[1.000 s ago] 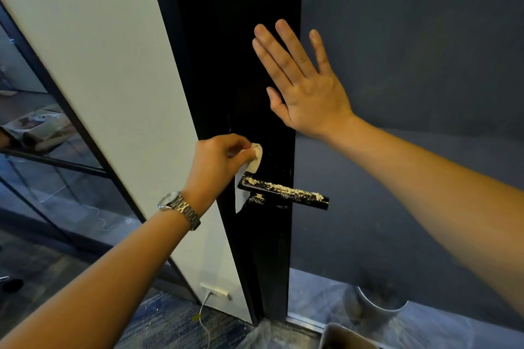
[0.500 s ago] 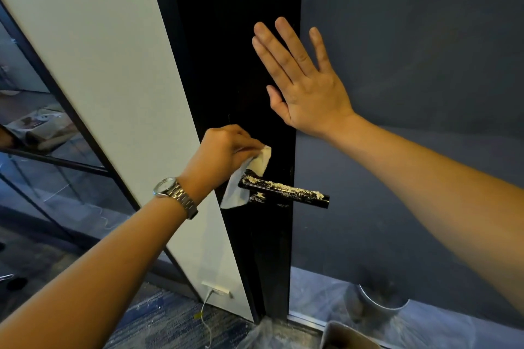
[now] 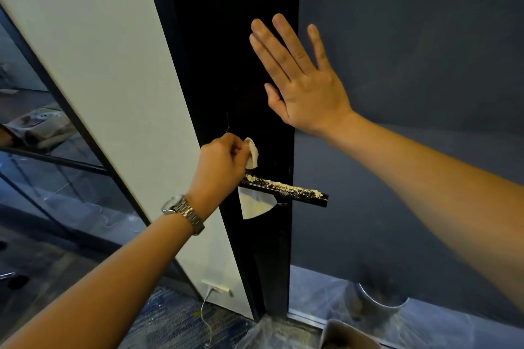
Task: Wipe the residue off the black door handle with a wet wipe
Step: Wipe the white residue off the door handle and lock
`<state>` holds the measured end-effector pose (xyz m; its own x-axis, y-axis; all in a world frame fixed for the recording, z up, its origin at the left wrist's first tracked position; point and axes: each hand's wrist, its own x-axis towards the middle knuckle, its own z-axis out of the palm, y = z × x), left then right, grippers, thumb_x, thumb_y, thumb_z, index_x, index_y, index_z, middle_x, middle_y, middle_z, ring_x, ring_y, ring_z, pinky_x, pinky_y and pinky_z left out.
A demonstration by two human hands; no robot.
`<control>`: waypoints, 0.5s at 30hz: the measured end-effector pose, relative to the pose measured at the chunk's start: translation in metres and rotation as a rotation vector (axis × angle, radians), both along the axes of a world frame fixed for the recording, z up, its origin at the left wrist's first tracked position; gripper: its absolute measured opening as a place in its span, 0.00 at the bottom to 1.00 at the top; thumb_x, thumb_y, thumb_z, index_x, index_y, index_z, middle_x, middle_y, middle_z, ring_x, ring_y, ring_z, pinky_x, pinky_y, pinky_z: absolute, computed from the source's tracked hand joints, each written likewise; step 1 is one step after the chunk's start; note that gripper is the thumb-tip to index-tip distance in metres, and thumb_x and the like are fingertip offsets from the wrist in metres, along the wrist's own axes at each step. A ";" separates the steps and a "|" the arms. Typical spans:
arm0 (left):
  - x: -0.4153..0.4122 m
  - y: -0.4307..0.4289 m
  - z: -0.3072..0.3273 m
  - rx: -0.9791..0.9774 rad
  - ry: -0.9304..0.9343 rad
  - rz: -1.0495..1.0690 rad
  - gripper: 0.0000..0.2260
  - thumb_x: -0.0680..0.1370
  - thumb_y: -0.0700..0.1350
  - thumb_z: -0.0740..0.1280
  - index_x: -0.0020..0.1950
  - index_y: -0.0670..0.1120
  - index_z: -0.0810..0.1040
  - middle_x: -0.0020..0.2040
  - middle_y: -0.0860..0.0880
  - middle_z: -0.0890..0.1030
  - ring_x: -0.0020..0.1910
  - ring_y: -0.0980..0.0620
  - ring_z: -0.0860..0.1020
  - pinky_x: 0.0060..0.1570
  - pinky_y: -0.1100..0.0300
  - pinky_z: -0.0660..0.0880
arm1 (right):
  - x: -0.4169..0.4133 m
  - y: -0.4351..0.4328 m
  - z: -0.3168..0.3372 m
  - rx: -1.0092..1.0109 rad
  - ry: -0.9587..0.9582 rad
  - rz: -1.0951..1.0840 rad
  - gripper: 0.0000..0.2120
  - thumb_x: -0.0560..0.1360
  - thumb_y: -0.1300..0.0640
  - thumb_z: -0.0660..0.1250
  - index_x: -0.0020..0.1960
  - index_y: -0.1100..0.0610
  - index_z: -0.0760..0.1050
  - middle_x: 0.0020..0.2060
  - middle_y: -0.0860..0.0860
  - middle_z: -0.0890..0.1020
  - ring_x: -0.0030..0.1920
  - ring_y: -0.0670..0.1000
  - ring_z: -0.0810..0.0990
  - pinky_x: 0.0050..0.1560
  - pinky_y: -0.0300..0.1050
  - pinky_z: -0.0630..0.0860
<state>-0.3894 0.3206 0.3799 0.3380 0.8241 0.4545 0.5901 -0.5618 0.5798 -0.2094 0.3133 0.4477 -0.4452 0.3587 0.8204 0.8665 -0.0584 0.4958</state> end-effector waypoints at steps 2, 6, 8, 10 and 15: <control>0.002 -0.001 -0.001 -0.078 0.009 0.056 0.10 0.78 0.44 0.61 0.47 0.38 0.76 0.31 0.51 0.74 0.25 0.58 0.70 0.26 0.74 0.68 | 0.000 0.000 0.001 -0.003 0.002 0.000 0.26 0.79 0.52 0.55 0.74 0.59 0.62 0.72 0.55 0.68 0.72 0.57 0.66 0.71 0.59 0.56; 0.001 0.001 0.018 -0.013 -0.063 0.031 0.08 0.76 0.42 0.64 0.44 0.38 0.79 0.33 0.50 0.77 0.26 0.62 0.72 0.31 0.78 0.69 | 0.000 0.000 0.000 -0.012 0.004 0.005 0.26 0.79 0.51 0.54 0.74 0.59 0.61 0.72 0.55 0.67 0.72 0.57 0.65 0.71 0.59 0.56; 0.004 0.002 0.032 0.132 -0.119 -0.013 0.06 0.74 0.42 0.68 0.44 0.39 0.81 0.39 0.47 0.81 0.34 0.59 0.76 0.37 0.79 0.70 | 0.001 0.001 0.000 -0.010 0.001 -0.003 0.26 0.78 0.51 0.55 0.74 0.59 0.60 0.72 0.55 0.67 0.72 0.57 0.65 0.71 0.59 0.56; 0.005 0.008 0.034 0.201 -0.148 -0.030 0.06 0.72 0.41 0.69 0.42 0.39 0.81 0.40 0.43 0.82 0.38 0.53 0.78 0.40 0.75 0.72 | 0.001 0.001 0.000 -0.008 0.000 0.001 0.26 0.78 0.51 0.55 0.74 0.59 0.60 0.72 0.55 0.67 0.72 0.57 0.66 0.71 0.59 0.57; -0.003 0.012 0.015 0.159 -0.054 -0.079 0.15 0.71 0.50 0.65 0.37 0.38 0.79 0.36 0.41 0.81 0.34 0.47 0.78 0.36 0.60 0.74 | 0.000 0.001 0.000 -0.014 0.008 0.009 0.26 0.79 0.51 0.54 0.74 0.59 0.61 0.72 0.55 0.67 0.72 0.57 0.65 0.71 0.59 0.56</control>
